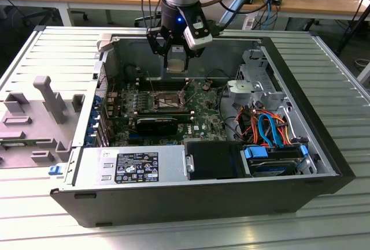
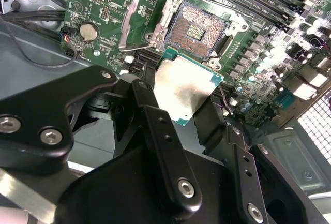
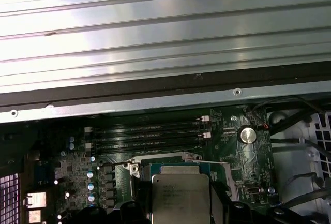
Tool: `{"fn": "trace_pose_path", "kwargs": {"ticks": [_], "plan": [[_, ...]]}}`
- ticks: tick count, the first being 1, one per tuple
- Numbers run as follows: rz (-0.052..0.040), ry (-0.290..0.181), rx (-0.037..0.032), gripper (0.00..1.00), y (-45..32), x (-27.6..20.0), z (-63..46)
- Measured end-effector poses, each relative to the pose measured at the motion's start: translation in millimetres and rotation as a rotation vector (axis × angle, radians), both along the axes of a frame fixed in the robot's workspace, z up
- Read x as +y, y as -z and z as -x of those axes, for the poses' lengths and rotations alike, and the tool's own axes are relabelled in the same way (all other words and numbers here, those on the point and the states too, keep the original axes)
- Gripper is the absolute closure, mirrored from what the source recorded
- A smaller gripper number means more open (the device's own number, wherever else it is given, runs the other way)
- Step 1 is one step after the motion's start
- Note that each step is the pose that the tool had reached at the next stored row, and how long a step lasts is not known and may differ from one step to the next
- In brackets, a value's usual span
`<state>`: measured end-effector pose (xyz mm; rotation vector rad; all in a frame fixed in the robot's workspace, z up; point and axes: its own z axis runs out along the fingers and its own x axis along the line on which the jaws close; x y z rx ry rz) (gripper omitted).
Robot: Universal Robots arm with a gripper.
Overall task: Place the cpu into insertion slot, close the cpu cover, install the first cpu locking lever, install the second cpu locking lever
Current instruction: 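Place the cpu into insertion slot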
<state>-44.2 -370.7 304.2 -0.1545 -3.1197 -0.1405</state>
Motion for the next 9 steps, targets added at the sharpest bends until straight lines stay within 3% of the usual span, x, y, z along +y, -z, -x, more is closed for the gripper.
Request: {"fn": "trace_pose_path", "kwargs": {"ticks": [9], "plan": [[0.0000, 0.013, 0.0000, 0.46, 0.0, 0.0, 0.0]]}}
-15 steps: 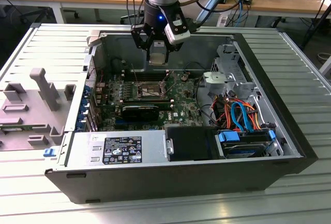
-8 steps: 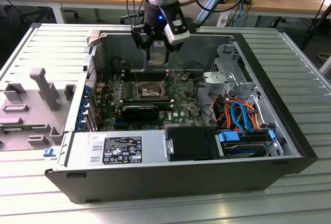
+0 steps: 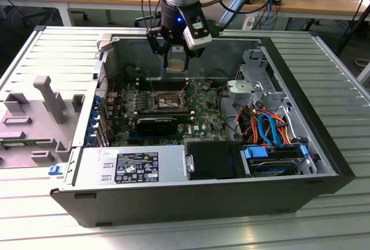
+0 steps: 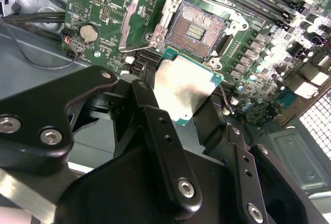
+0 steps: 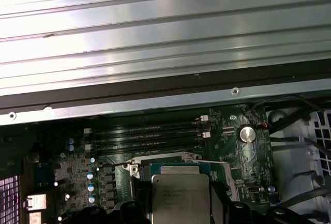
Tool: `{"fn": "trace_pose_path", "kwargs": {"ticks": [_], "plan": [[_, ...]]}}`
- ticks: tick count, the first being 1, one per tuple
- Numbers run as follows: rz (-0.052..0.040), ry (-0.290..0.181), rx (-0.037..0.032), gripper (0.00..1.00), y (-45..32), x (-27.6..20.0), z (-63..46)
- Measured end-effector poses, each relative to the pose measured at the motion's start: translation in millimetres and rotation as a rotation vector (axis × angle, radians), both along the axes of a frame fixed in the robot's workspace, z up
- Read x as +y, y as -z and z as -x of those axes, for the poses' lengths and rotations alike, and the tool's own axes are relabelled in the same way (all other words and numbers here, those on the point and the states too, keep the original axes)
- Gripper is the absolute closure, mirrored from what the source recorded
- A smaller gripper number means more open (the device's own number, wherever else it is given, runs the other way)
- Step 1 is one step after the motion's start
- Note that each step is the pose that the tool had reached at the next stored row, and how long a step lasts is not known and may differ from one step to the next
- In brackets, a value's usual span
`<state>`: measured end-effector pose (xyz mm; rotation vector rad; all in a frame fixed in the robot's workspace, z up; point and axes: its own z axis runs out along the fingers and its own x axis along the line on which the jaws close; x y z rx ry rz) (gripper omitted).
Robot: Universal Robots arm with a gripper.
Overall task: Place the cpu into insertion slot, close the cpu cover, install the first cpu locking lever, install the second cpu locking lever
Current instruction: 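Place the cpu into insertion slot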
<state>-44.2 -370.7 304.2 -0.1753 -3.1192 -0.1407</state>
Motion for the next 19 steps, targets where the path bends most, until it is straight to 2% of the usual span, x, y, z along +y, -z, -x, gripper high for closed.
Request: {"fn": "trace_pose_path", "kwargs": {"ticks": [19], "plan": [[0.0000, 0.025, 0.0000, 0.46, 0.0, 0.0, 0.0]]}}
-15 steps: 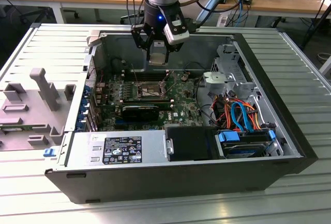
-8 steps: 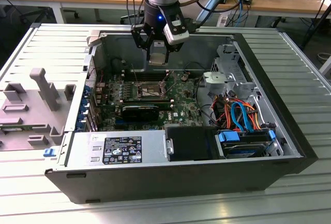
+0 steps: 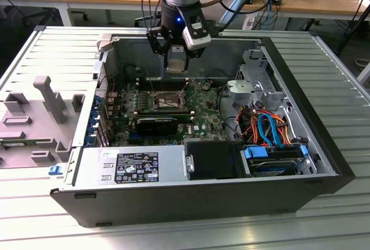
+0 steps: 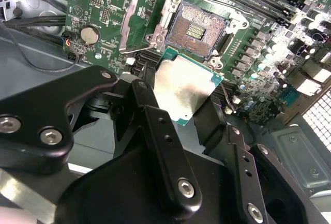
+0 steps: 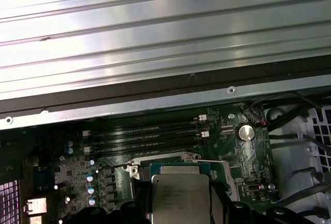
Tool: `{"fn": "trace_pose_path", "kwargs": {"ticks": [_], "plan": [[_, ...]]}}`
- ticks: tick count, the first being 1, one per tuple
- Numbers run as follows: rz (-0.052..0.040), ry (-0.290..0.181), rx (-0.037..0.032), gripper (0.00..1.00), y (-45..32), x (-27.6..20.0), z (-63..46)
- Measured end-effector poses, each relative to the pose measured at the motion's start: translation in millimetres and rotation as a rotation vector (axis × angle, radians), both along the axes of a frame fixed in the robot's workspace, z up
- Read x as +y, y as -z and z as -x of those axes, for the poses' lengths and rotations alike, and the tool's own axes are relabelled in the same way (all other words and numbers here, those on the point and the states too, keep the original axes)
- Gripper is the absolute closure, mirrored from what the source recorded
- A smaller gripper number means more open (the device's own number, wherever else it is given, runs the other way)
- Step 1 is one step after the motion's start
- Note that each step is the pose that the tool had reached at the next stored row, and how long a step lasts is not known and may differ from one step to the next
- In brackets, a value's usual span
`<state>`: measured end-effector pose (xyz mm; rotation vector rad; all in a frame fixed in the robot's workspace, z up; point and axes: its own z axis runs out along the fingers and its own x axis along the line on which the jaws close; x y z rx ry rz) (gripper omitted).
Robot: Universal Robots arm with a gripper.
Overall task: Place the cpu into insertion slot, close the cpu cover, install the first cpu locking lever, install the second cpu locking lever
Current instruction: 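Place the cpu into insertion slot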
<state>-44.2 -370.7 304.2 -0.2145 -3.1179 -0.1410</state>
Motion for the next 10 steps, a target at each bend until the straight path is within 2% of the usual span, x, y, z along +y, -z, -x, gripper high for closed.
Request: {"fn": "trace_pose_path", "kwargs": {"ticks": [10], "plan": [[0.0000, 0.011, 0.0000, 0.46, 0.0, 0.0, 0.0]]}}
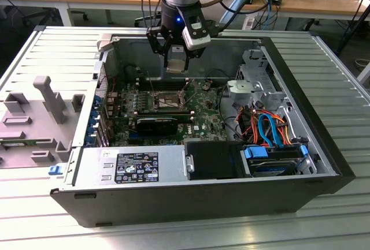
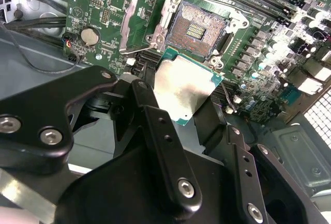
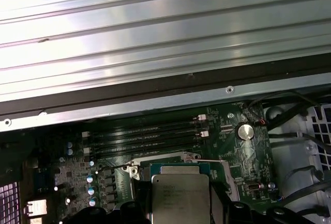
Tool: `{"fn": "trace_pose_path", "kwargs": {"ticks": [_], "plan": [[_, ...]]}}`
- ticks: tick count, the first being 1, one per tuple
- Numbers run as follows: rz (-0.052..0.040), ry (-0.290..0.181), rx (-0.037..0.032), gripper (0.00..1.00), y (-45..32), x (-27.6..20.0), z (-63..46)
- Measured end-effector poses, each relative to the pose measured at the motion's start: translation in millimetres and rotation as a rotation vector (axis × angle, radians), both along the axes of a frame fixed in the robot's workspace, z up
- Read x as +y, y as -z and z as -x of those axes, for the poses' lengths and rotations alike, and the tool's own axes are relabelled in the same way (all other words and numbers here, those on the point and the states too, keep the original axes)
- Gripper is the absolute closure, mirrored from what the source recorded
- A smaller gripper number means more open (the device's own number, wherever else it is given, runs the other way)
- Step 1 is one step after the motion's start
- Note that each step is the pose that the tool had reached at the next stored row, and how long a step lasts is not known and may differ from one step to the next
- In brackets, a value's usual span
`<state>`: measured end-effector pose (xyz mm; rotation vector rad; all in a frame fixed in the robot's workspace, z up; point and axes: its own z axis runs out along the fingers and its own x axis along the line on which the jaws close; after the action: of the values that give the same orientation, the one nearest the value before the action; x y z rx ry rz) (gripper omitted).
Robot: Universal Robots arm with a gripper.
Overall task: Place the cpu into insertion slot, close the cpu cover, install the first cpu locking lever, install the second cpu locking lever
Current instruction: 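Place the cpu into insertion slot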
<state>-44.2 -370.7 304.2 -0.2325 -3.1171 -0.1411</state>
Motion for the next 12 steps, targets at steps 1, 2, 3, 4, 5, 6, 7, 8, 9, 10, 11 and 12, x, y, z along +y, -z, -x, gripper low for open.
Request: {"fn": "trace_pose_path", "kwargs": {"ticks": [1, 2, 3, 4, 5, 6, 7, 8, 9, 10, 11, 12], "plan": [[-0.0001, 0.001, 0.0000, 0.46, 0.0, 0.0, 0.0], [0.0000, 0.003, 0.0000, 0.46, 0.0, 0.0, 0.0], [-0.0001, 0.005, 0.0001, 0.46, 0.0, 0.0, 0.0], [0.0000, 0.006, 0.0000, 0.46, 0.0, 0.0, 0.0], [0.0000, 0.007, 0.0000, 0.46, 0.0, 0.0, 0.0], [0.0000, 0.008, 0.0000, 0.46, 0.0, 0.0, 0.0], [-0.0001, 0.010, 0.0000, 0.46, 0.0, 0.0, 0.0], [0.0000, 0.011, 0.0000, 0.46, 0.0, 0.0, 0.0], [0.0000, 0.013, 0.0000, 0.46, 0.0, 0.0, 0.0], [0.0000, 0.013, 0.0000, 0.46, 0.0, 0.0, 0.0], [0.0000, 0.015, 0.0000, 0.46, 0.0, 0.0, 0.0], [0.0000, 0.016, 0.0000, 0.46, 0.0, 0.0, 0.0]]}}
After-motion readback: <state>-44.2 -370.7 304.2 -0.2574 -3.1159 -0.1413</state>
